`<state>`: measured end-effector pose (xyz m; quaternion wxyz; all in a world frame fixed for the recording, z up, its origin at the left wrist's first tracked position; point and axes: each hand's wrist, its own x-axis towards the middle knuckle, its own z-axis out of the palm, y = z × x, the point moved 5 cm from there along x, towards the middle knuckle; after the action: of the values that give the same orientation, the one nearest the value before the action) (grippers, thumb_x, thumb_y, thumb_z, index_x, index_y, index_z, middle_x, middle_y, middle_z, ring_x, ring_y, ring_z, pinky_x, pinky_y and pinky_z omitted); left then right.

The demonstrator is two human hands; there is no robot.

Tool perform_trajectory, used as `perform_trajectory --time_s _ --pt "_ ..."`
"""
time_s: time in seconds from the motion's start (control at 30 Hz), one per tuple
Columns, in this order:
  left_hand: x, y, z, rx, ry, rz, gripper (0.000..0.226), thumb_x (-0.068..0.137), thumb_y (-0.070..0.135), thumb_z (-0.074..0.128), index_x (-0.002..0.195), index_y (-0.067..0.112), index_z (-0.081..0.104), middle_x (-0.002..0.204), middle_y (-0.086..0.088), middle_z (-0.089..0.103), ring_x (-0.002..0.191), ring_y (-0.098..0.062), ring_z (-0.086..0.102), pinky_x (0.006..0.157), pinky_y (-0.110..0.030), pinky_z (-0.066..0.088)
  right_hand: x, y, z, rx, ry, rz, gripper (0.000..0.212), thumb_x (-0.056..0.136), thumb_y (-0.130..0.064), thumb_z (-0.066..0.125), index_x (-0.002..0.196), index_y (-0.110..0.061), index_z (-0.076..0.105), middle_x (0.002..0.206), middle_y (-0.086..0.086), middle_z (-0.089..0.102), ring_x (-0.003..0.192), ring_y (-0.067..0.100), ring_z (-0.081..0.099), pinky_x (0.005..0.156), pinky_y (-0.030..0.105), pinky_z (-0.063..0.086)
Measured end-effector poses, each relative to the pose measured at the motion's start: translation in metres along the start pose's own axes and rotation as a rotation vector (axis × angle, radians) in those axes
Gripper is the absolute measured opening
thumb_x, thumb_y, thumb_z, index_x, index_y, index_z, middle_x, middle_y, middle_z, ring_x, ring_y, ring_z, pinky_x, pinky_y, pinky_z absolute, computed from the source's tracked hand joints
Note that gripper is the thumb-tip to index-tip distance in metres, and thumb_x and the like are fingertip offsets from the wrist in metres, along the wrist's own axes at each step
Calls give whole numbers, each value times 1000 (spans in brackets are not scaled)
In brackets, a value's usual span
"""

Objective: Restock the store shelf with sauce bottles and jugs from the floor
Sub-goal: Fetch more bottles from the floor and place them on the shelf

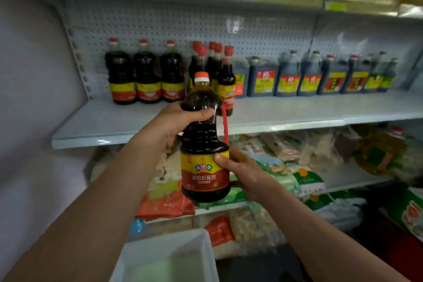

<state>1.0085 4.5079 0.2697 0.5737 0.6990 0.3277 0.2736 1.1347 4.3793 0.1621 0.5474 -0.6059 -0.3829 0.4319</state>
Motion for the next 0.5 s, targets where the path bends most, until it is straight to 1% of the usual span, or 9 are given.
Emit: perform_trajectory --time_s 0.07,0.13,0.17,0.23,0.3,0.37,0.43,0.47,0.5 --pt "4 6 -45 21 40 37 59 60 45 88 113 28 70 103 4 76 97 -17 70 79 -31 53 31 -18 36 -8 -20 -39 63 71 -50 87 128 -39 63 121 -10 72 119 20 64 96 51 52" --pt "11 9 -89 34 79 68 64 56 46 87 116 31 68 107 6 73 100 -14 67 79 -31 51 60 -33 72 -5 -46 -65 61 69 -48 88 124 -42 64 119 -9 73 115 20 66 96 49 53" --pt "15 9 -110 38 93 85 62 57 45 87 115 32 67 108 7 73 102 -14 66 80 -31 51 74 -38 89 5 -70 -81 59 68 -46 86 123 -42 65 118 -7 74 114 20 68 95 47 53" --pt "23 9 -148 47 123 123 61 57 46 88 113 35 66 110 7 72 106 -16 65 88 -36 52 102 -50 119 13 -111 -115 58 68 -43 84 123 -41 65 119 -5 74 113 19 69 93 43 54" --pt "31 9 -179 58 147 154 57 57 46 88 108 40 64 111 8 71 107 -15 64 95 -40 51 129 -60 143 12 -137 -143 58 72 -37 83 126 -38 64 122 -4 74 114 17 69 90 38 54" --pt "40 8 -204 51 151 181 48 65 39 87 104 42 61 110 12 69 106 -11 63 97 -39 50 154 -67 162 3 -156 -166 56 83 -26 80 135 -30 61 125 -2 72 114 17 69 87 32 56" --pt "53 6 -226 49 154 201 53 66 37 87 110 43 58 114 13 68 109 -11 61 99 -40 48 177 -73 177 6 -169 -185 54 88 -17 76 138 -25 59 126 0 72 114 16 69 82 26 58" --pt "59 4 -236 49 156 211 57 67 35 87 114 43 56 116 13 67 111 -10 61 100 -40 48 188 -75 184 9 -170 -198 54 88 -15 76 139 -24 58 127 0 72 114 16 69 82 25 58" --pt "67 1 -246 45 152 222 59 69 32 87 117 43 54 117 14 66 110 -9 60 101 -40 47 200 -75 190 9 -168 -213 56 87 -14 77 139 -24 58 127 -1 71 115 16 69 85 26 59"
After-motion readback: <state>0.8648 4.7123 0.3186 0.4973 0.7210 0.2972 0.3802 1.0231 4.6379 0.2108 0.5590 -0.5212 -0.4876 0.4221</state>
